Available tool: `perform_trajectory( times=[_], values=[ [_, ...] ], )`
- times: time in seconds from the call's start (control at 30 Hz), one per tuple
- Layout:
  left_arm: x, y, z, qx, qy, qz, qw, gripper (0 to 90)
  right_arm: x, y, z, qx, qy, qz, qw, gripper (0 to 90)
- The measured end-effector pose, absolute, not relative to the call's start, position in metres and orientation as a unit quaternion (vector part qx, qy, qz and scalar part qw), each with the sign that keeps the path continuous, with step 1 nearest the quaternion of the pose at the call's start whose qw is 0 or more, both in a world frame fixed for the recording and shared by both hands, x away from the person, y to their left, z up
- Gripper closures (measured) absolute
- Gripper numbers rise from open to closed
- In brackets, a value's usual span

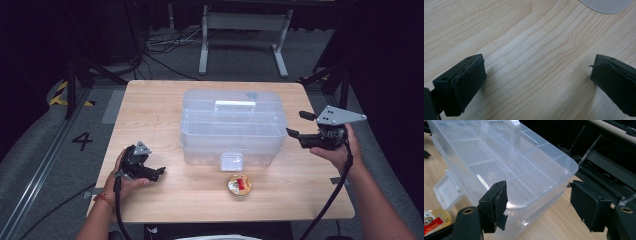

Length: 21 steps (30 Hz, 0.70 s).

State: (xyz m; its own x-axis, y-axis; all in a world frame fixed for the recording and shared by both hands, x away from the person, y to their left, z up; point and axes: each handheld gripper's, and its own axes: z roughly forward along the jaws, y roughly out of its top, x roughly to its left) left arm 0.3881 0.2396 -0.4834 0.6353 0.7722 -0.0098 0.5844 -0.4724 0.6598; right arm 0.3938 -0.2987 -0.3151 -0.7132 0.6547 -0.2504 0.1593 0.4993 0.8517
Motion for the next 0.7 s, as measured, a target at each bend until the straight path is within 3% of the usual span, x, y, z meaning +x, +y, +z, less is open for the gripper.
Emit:
perform_trajectory(
  times=[0.7],
  values=[
    [0.388,0.240,-0.483,0.845,0.401,0.147,0.321,0.2,0.436,-0.249,-0.315,0.235,0.841,0.421,0.246,36.7]
  ],
)
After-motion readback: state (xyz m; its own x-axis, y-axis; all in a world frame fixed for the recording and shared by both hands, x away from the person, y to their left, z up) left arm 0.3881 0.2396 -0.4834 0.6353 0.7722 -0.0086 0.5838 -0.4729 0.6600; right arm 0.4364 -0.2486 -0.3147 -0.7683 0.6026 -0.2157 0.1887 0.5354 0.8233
